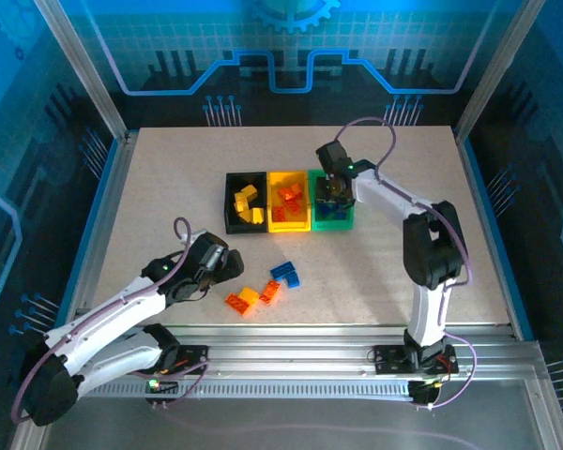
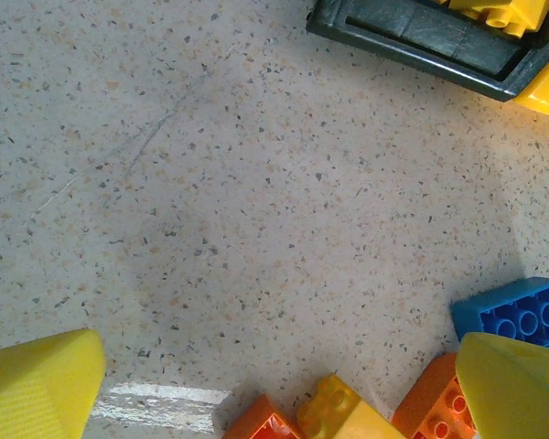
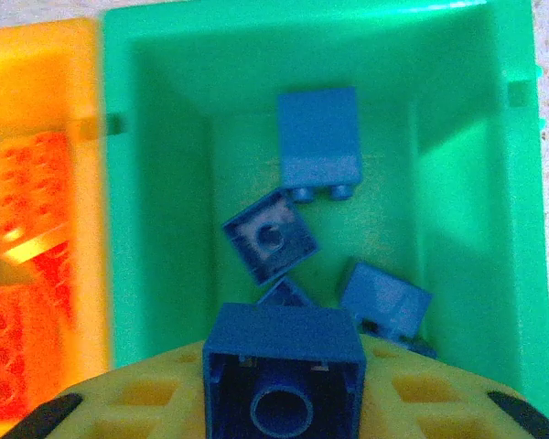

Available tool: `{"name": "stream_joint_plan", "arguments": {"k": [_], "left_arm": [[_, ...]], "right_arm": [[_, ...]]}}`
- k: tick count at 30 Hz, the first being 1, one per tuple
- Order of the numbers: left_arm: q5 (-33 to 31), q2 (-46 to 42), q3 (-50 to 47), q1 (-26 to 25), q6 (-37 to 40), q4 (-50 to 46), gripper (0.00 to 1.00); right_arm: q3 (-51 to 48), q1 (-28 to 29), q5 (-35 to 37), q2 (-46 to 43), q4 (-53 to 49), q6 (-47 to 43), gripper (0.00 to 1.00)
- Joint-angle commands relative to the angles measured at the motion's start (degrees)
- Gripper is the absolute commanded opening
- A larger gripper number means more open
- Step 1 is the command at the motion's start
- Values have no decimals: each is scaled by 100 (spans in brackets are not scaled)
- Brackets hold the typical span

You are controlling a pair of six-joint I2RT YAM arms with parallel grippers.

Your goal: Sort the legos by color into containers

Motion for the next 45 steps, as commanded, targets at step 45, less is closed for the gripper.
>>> {"name": "stream_joint_plan", "arguments": {"k": [45], "left_arm": [[-639,2839,687,-1924,508,-144,66]], "right_arm": [[-3069,507,-735,-2603,1237,407,71]]}}
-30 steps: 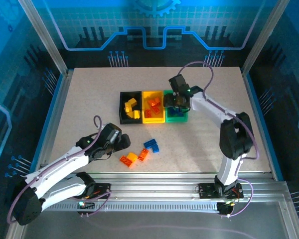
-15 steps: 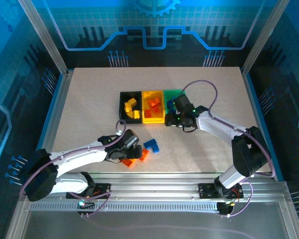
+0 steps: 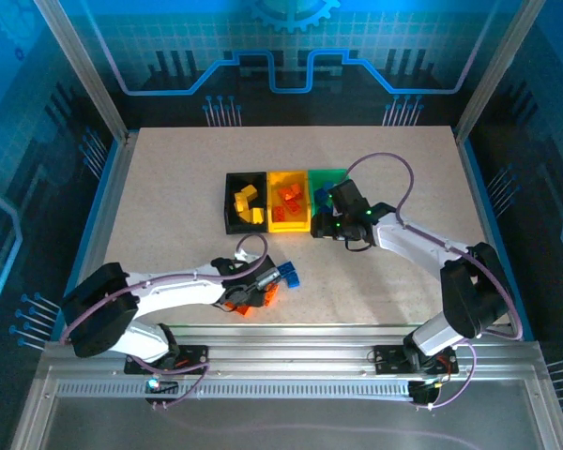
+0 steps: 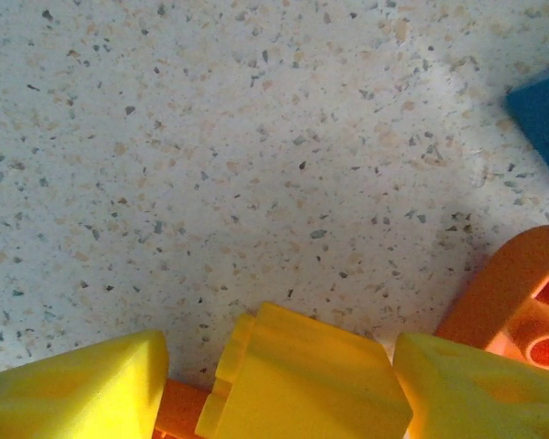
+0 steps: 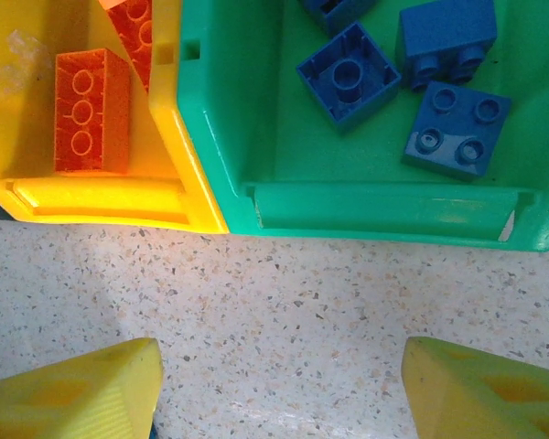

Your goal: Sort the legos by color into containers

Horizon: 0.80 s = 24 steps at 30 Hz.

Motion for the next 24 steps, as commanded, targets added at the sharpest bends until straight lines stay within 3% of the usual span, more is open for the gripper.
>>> {"name": "stream_joint_plan", "arguments": {"k": [1,8,15,20,24], "left_arm": [[-278,133,120,-43,20,-254,64],[-293,241,177,-48,27,-172,40],[-596,-156,575,165,81,-464,31],[-577,-542,1090,886,430,-270,30],[-395,-322,1717,1641,675,102,29]], "right_arm": [[-56,-62,-12,-174,89,70,71],[-56,-108,24,-200,42,76,71],[-60,-136,66,-262,9,105,72],[-117,-151,68,-345,4,123,71],[-187,-151,38,-368,8,123,71]]}}
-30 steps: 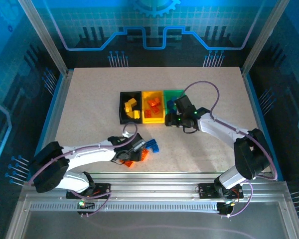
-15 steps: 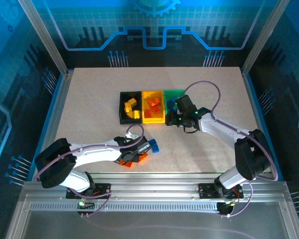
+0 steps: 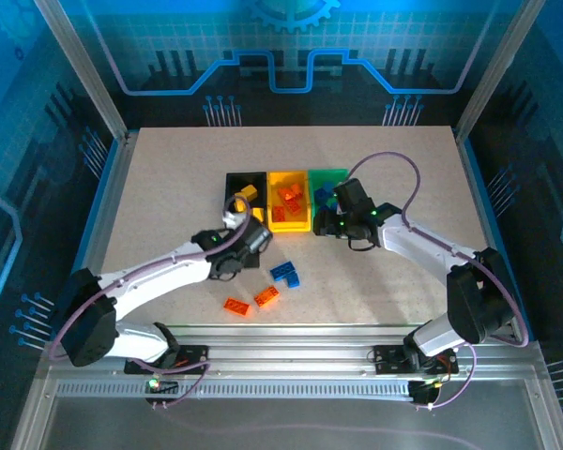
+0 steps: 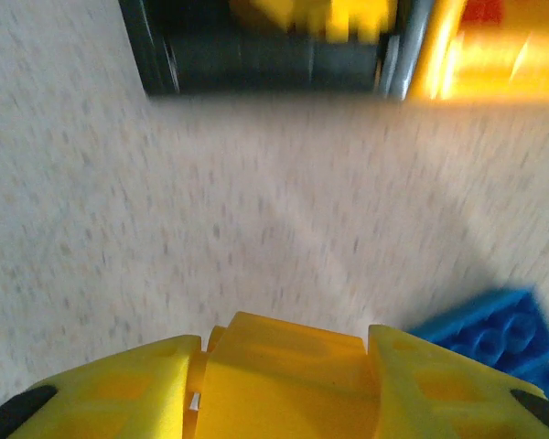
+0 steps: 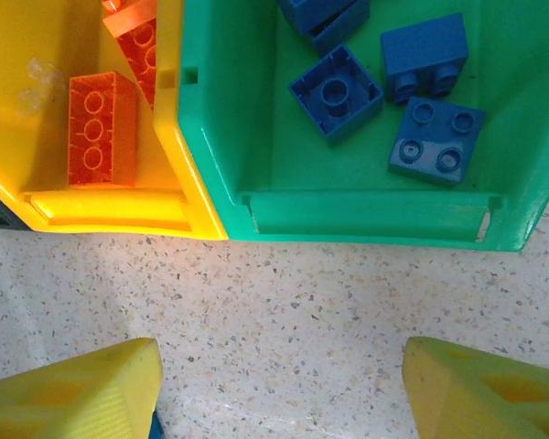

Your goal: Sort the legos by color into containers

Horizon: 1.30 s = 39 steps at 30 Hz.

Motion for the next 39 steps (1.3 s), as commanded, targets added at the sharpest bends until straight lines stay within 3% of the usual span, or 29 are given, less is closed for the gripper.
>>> {"name": "stream_joint_plan", "arguments": {"k": [1,7,14,20,28,32,35,39], "left_arm": [[23,199,597,513,362,375,28],[33,1466,1904,1286,547,614,28],[109,2935,3188,1780,571,296,28],[217,3431,3810,1894,570,-4,56],[664,2243,3255,1676,500,361,97],[950,1225,2387,1418,350,689,99],[978,496,1682,1191,208,740,99],[974,-442,663,1018,-72,769,99]], "right_arm": [[-101,-62,46,-136,-24,86,72],[-212,-54,-71,-149,-12,73,72],[-408,23,-264,-262,19,-13,72],[-542,269,-637,-367,33,-239,72],[-355,1116,-965,-90,147,-559,79],[99,1571,-759,564,110,-488,82],[445,1809,-420,1097,16,-315,100],[773,2012,-29,1615,-37,-165,100]]}}
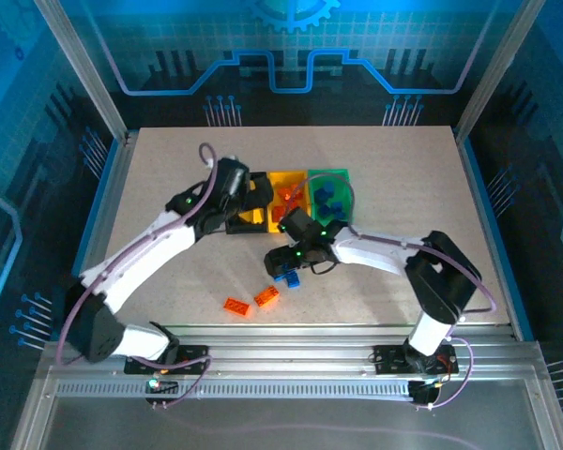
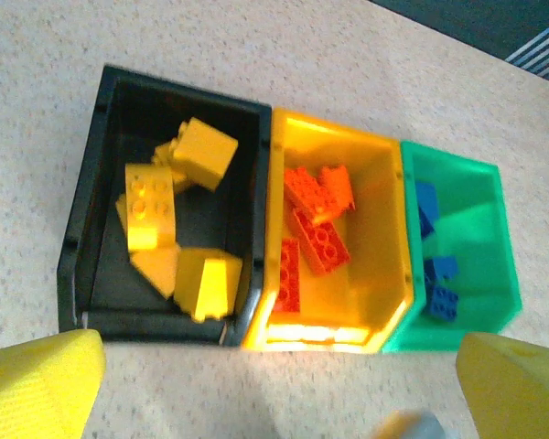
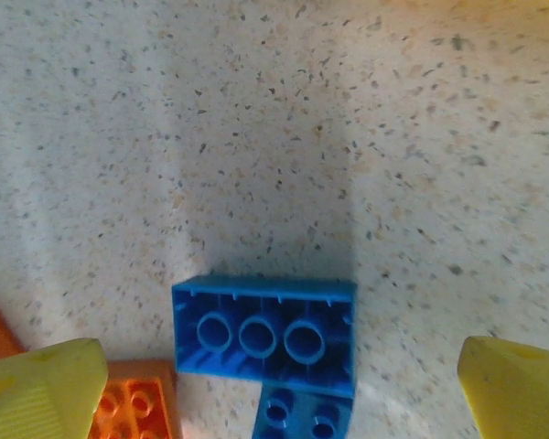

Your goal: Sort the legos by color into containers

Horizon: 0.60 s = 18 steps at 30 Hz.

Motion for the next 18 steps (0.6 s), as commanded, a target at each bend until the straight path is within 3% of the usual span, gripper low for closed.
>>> {"name": "stream_joint_plan", "arguments": {"k": [1,9,18], "left_arm": [[115,-593,-825,-37,-371,-79,99],[47,-1644,-1928,-33,-689,-379,99],[-152,-1811,-2119,-10,-709,-598,99]], "right_arm": [[326,177,504,364,-146,120,100],[726,412,831,952,-546,-87,93],[744,510,902,1059,-526,-123,73]]}}
